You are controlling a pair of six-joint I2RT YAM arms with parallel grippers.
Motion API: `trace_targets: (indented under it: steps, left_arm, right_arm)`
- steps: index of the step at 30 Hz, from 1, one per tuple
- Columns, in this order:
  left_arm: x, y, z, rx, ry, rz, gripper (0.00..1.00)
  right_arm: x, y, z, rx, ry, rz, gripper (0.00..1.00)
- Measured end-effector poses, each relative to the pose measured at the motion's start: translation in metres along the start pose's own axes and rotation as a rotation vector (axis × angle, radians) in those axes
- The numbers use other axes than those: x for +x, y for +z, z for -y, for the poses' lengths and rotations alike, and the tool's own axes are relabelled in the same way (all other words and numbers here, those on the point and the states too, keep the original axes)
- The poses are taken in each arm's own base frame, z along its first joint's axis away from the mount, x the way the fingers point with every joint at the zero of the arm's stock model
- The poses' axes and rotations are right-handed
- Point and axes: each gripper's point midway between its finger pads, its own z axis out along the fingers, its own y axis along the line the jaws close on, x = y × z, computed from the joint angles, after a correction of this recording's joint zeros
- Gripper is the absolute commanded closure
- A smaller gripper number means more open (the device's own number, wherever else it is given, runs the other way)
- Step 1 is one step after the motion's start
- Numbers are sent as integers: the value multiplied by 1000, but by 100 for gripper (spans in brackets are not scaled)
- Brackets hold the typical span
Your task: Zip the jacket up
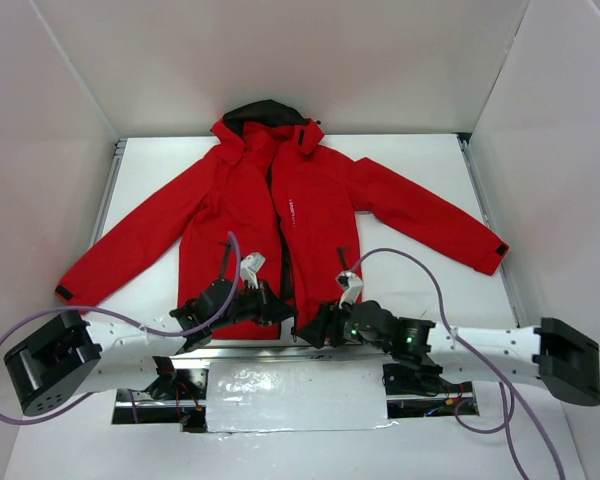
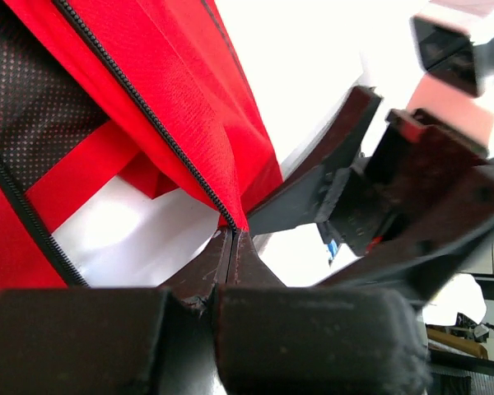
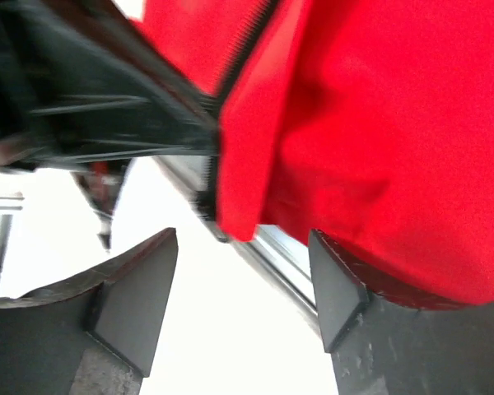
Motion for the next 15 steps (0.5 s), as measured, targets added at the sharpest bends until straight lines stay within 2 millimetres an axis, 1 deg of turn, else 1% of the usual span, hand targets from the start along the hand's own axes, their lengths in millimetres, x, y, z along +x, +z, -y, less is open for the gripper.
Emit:
trace_targets:
  steps: [4,7,10,15]
  left_arm:
    - [-6,-4,12,37,11,21,100]
    - [-11,-7,22,78,21,39,100]
    - [-12,-8,28,107,26,44,100]
    - [-10,-13,38,183,37,46,100]
  right_arm:
    - [-17,-20,-19,-126,6,88,24]
    - [-23,-28,-23,-176,11,126,24]
    - [-23,-29,-23,-181,2,128,25]
    - [-14,-22,-18,-170,-22,94,27]
